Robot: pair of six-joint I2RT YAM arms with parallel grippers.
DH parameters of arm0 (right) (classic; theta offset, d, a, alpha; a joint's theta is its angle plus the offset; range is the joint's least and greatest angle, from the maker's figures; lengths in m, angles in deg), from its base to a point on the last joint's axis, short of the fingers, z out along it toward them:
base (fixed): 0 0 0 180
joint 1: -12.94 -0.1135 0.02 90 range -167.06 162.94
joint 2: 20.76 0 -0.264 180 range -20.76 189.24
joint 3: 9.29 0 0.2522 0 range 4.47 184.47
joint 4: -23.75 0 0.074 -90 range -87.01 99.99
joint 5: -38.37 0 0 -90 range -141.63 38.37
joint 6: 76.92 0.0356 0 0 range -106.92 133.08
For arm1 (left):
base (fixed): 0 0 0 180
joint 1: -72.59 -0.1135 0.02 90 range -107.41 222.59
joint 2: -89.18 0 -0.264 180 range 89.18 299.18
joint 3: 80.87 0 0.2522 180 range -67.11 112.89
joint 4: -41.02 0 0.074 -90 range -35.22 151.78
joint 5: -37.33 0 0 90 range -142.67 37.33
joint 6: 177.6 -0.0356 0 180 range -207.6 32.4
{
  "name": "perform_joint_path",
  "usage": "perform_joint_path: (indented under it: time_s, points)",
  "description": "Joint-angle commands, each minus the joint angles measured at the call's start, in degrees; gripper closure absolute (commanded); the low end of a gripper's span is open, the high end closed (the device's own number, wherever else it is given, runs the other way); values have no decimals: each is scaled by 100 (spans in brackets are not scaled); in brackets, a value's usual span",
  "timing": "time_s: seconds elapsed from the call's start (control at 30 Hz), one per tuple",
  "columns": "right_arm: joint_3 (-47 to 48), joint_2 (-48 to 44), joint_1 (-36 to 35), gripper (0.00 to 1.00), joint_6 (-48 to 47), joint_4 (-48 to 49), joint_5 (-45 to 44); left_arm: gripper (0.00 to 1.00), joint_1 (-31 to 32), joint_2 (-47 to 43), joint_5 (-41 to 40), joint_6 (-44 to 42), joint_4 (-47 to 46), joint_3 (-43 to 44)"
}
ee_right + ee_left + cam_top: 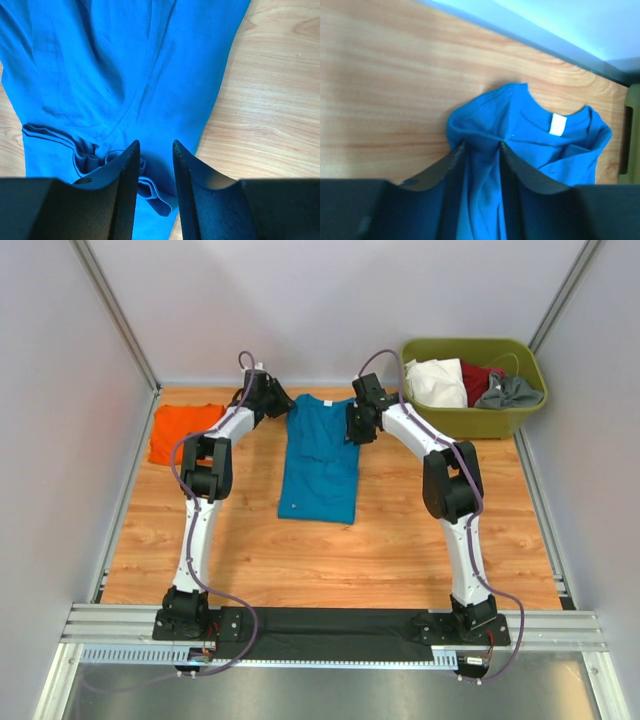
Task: Fold and stack the t-shirts
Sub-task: Fold the tshirt
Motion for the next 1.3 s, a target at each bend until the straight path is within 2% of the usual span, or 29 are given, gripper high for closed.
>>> perform_joint_path:
  time_s: [0.0, 0.5, 0.73, 0.87, 1.0, 1.07, 1.27]
  points:
    - [90, 86, 26, 66, -45, 157, -29, 63, 84, -613, -138, -150, -582, -325]
    - [64, 209, 26, 66, 43, 175, 50, 69, 330, -790, -191, -62, -617, -352]
    - [108, 253, 26, 66, 34, 192, 76, 73, 505, -781, -332, 122, -556, -651]
    - [108, 262, 44, 66, 17, 166, 76, 73, 602, -650, -622, 192, -213, -616]
    - [99, 236, 44, 66, -27, 148, 85, 66, 594, -395, -702, 175, 331, -318]
    - [99, 210, 52, 66, -27, 131, 93, 64, 602, -412, -632, 53, 289, -265]
    - [353, 139, 79, 64, -53, 34, 287, 54, 471, -894, -745, -264, 305, -54]
